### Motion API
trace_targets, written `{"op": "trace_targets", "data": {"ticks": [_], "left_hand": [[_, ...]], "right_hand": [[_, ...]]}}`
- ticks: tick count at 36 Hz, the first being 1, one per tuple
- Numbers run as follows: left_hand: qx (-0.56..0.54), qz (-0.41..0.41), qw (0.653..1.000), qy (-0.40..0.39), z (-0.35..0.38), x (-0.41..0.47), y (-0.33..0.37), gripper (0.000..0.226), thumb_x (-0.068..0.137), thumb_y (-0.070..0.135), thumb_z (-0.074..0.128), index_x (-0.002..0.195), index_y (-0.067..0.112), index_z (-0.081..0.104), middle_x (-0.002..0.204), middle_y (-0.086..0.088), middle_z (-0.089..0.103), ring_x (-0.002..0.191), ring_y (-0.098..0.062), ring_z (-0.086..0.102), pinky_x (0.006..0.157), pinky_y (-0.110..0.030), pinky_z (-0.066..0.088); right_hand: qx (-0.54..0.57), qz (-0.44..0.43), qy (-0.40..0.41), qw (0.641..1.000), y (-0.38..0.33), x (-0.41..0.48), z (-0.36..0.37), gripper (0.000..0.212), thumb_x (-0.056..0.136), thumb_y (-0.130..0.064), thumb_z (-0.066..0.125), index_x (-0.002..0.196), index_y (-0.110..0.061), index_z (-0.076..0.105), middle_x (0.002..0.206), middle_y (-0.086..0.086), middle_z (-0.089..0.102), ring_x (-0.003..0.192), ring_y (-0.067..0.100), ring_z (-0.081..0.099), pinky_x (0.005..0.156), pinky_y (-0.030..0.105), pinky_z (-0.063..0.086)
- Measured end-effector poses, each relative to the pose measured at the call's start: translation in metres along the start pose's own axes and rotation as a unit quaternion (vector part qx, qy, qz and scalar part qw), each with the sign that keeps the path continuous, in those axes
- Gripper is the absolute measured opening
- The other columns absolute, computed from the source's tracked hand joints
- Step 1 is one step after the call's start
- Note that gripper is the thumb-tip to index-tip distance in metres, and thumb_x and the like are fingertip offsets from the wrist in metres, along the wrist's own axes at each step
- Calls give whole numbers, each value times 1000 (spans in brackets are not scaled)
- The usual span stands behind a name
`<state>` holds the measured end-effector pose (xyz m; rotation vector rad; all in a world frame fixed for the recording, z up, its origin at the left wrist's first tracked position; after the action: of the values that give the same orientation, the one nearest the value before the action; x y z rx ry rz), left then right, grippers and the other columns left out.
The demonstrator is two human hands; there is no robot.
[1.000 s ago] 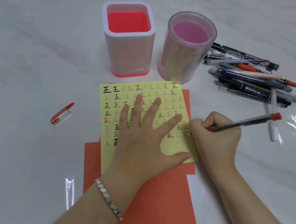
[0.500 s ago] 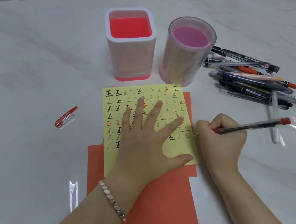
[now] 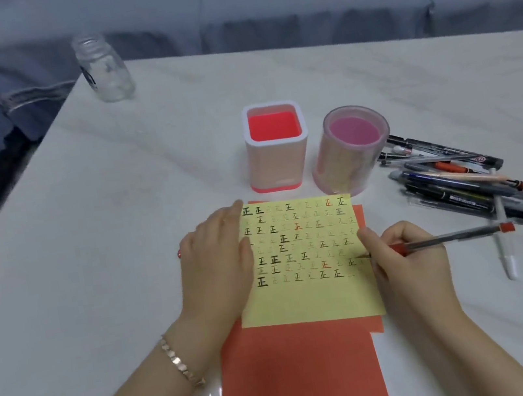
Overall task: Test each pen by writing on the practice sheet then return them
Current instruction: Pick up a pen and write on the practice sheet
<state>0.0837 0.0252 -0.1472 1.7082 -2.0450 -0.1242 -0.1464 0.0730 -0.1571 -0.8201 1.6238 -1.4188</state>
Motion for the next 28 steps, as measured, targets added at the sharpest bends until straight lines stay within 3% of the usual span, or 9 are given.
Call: {"op": "trace_targets", "data": {"ticks": [2,5,9,12,14,16,20,24,28], "left_hand": [[55,-56,997,-6,-8,0,-32,40,83,13,60,121,7,57,111,-15,60,96,-36,56,79,-44,42],[57,-132,988,-57,-9,-6,-66,23,87,18,60,108,7,63,108,-14,57,96,-35,48,79,-41,38],[18,-122,991,-59,-11,-8,-69,16,92,21,54,95,8,61,99,-6,56,94,-26,47,76,-36,41],[-85,-141,985,-49,-15,-12,-56,12,96,26,47,91,20,56,89,8,56,87,-14,52,68,-28,39],[-223,-170,958,-57,-13,-14,-37,12,96,23,46,87,23,55,83,11,60,77,-5,56,64,-19,41],[-364,-203,907,-61,-10,-15,-13,15,95,14,48,86,21,57,78,7,62,65,-2,56,59,-11,43],[-491,-211,843,-63,-13,-18,31,16,90,2,55,86,17,60,74,1,61,54,1,53,56,-11,45],[-547,-170,814,-94,-16,-23,62,16,86,1,59,87,16,63,65,12,61,59,-1,55,61,-13,45],[-551,-140,816,-106,-22,-25,78,19,85,2,60,86,21,64,71,16,64,65,-2,58,64,-14,46]], "right_hand": [[-21,-24,-20,999,-7,-2,2,36,80,-9,69,56,-6,42,40,-2,40,37,5,35,38,12,29],[-56,-45,-45,996,-12,-3,8,36,79,-11,70,55,-8,43,38,-6,45,38,3,39,41,12,32],[-66,-52,-68,994,-12,-6,13,36,78,-14,71,54,-10,45,40,-4,49,41,6,44,45,15,36],[-54,-48,-85,994,-16,-11,16,29,82,-16,65,59,-8,50,44,-1,54,43,5,47,46,15,38],[-42,-45,-105,993,-23,-17,20,27,89,-22,58,66,-8,57,54,0,65,49,7,55,49,17,42],[-9,-42,-129,991,-33,-25,24,35,90,-40,49,76,-10,63,68,2,73,62,13,66,55,20,49],[71,-18,-127,989,-52,-34,20,60,80,-63,41,72,-11,69,69,13,72,67,21,70,58,19,51],[84,-36,-90,992,-65,-36,5,54,83,-49,35,62,-17,73,57,16,67,53,18,64,56,19,51],[75,-52,-81,993,-70,-37,-4,49,81,-43,37,59,-19,73,54,16,66,50,18,63,56,19,51]]}}
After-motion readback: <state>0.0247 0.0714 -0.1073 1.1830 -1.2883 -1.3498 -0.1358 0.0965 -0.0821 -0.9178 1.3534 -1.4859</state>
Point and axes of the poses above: each hand's wrist, its own x-axis towards the middle knuckle, its own z-axis out of the palm, y = z × x, the point moved 8 cm from there along x, towards the middle knuckle
